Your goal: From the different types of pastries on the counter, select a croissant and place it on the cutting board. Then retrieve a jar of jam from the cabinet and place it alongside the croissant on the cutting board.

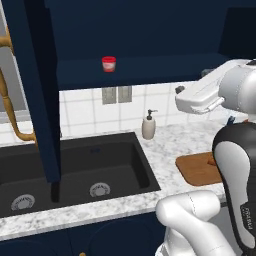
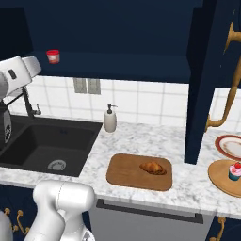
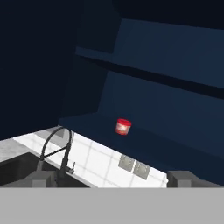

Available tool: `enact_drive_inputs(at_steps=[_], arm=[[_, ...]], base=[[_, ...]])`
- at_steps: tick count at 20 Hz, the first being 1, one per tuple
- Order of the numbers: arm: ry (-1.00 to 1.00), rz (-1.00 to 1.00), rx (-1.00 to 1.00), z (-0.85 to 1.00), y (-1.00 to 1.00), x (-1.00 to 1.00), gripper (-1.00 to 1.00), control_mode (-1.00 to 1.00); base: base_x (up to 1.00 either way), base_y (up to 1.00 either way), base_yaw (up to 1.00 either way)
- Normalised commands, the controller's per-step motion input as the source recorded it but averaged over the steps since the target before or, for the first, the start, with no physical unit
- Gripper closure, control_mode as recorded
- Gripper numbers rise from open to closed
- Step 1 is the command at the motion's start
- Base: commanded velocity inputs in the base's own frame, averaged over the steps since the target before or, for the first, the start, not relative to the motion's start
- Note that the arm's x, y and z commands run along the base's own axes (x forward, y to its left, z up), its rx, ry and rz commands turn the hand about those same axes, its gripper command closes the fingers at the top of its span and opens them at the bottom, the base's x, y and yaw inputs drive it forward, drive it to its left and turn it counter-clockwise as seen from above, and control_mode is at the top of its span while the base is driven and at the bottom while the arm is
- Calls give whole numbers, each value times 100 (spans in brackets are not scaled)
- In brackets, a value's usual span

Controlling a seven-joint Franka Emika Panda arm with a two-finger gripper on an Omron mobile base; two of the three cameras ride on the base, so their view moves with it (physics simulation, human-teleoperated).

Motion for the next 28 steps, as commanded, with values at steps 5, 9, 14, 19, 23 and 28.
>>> enact_drive_inputs(at_steps=[5, 9, 14, 19, 23, 28], arm=[[1, 0, 5, 5, -14, 32, -100, -100], [0, 0, 1, 9, 0, 28, -100, -100], [0, 0, 0, 0, 0, 27, -100, -100], [0, 0, 0, 0, 0, 15, -100, -100], [-7, -6, 0, -5, 0, 0, -100, -100], [-4, -9, 0, -13, 0, 1, -100, -100]], base=[[0, 0, 0], [0, 0, 0], [0, 0, 0], [0, 0, 0], [0, 0, 0], [0, 0, 0]])
